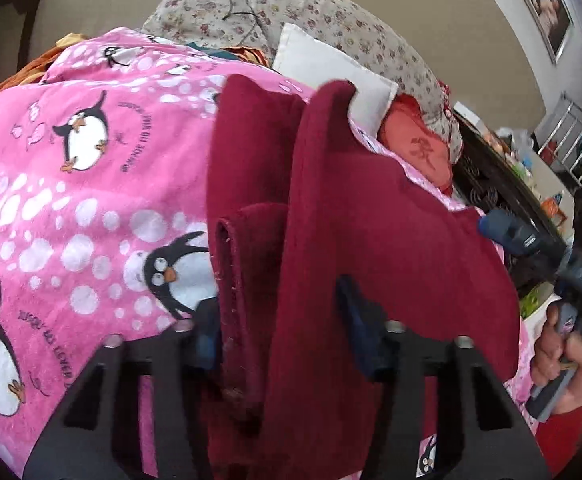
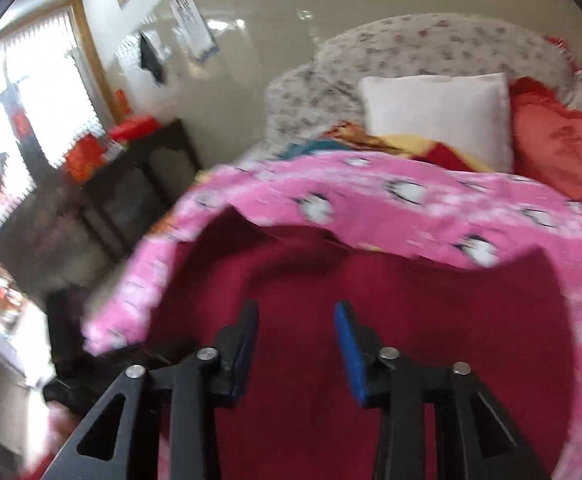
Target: Fold small clothes
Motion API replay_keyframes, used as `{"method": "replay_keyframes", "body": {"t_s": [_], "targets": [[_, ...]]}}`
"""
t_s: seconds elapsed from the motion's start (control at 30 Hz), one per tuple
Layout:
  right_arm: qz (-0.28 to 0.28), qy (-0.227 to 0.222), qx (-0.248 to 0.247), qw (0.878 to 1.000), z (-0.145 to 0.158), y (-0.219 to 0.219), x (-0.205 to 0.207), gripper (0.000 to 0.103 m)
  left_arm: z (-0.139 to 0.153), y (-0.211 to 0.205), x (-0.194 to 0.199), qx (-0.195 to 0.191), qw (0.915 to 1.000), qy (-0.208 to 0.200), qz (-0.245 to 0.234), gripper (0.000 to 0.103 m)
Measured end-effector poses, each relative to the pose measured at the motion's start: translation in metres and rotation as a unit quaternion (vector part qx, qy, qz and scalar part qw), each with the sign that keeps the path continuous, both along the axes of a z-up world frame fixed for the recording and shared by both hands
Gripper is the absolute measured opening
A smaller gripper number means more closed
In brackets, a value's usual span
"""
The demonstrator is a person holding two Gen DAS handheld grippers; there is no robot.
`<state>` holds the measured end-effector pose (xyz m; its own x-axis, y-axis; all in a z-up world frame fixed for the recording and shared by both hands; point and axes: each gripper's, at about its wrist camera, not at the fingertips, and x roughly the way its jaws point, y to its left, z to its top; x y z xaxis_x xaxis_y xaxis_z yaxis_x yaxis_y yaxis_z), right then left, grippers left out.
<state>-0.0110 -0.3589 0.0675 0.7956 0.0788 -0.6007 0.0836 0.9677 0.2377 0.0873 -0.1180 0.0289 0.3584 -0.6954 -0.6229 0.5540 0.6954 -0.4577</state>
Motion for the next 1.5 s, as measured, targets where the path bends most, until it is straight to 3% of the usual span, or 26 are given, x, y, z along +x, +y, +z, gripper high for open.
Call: {"method": "replay_keyframes", "body": {"t_s": [0.03,0.1,0.2,0.3,0.4,0.47,0.57,0.63,0.77,0.8,0.87,0.93,1.03,1.1,1.17,1.23,1.3,1.33,1.37,1.5], "targets": [[-0.01,0.012,-0.005,1.0,-0.01,-0.004,0.001,0.018,0.001,-0.001,-0.003,-0.002,1.0,0.001,-0.001,0.034],[-0.019,0.048,0.025,0.998,-0.04,-0.018,0.014,0.012,0.005,-0.001,-0.007,-0.008,1.0,0.004,-0.003,0.027],[-0.019,0.034,0.027,0.999,-0.036,-0.019,0.009,0.011,0.014,0.001,-0.011,-0.013,0.9999,0.008,-0.009,0.025],[-0.012,-0.004,-0.011,1.0,-0.015,-0.008,0.0,0.011,0.026,0.002,-0.014,-0.021,0.9993,0.027,-0.013,0.024],[-0.014,0.045,-0.019,0.999,-0.033,-0.014,0.033,0.011,0.042,-0.008,-0.022,-0.008,0.9996,0.02,-0.018,0.023],[-0.015,0.039,0.025,0.999,-0.041,-0.028,0.045,0.011,0.058,-0.018,-0.033,-0.003,0.9995,0.011,-0.03,0.023],[-0.017,0.013,0.115,0.993,-0.028,-0.054,0.028,0.011,0.083,-0.039,-0.056,0.01,0.9984,-0.012,-0.053,0.023],[-0.024,-0.01,0.128,0.991,-0.019,-0.062,0.008,0.012,0.097,-0.058,-0.072,0.02,0.9969,-0.028,-0.07,0.023],[-0.061,0.002,0.15,0.987,-0.018,-0.092,-0.038,0.018,0.108,-0.111,-0.098,0.015,0.9929,-0.032,-0.113,0.023],[-0.066,-0.002,0.167,0.984,-0.019,-0.099,-0.049,0.025,0.106,-0.126,-0.104,0.012,0.9917,-0.028,-0.125,0.023],[-0.068,-0.023,0.226,0.972,-0.024,-0.123,-0.068,0.026,0.093,-0.155,-0.109,0.01,0.9904,-0.011,-0.137,0.023],[-0.091,-0.023,0.248,0.964,-0.024,-0.139,-0.083,0.043,0.075,-0.179,-0.111,0.005,0.9882,0.024,-0.151,0.023],[-0.092,-0.035,0.295,0.95,-0.029,-0.157,-0.096,0.044,0.063,-0.193,-0.122,-0.014,0.981,0.066,-0.182,0.023],[-0.076,-0.049,0.35,0.932,-0.036,-0.167,-0.1,0.045,0.078,-0.185,-0.137,-0.016,0.979,0.041,-0.199,0.027],[-0.066,-0.057,0.365,0.927,-0.037,-0.169,-0.1,0.046,0.103,-0.165,-0.156,-0.002,0.9799,-0.022,-0.198,0.038],[-0.056,-0.06,0.358,0.93,-0.029,-0.161,-0.104,0.049,0.115,-0.145,-0.167,0.006,0.9806,-0.06,-0.187,0.054],[-0.041,-0.063,0.339,0.938,-0.019,-0.147,-0.102,0.059,0.118,-0.121,-0.167,0.015,0.9829,-0.083,-0.164,0.06],[-0.036,-0.057,0.329,0.942,-0.016,-0.141,-0.098,0.069,0.113,-0.111,-0.166,0.02,0.9845,-0.084,-0.153,0.061],[-0.032,-0.045,0.315,0.947,-0.014,-0.132,-0.093,0.071,0.106,-0.102,-0.159,0.028,0.986,-0.082,-0.142,0.061],[-0.063,-0.004,0.223,0.973,-0.011,-0.105,-0.076,0.073,0.062,-0.093,-0.147,0.051,0.9897,-0.048,-0.125,0.06]]}}
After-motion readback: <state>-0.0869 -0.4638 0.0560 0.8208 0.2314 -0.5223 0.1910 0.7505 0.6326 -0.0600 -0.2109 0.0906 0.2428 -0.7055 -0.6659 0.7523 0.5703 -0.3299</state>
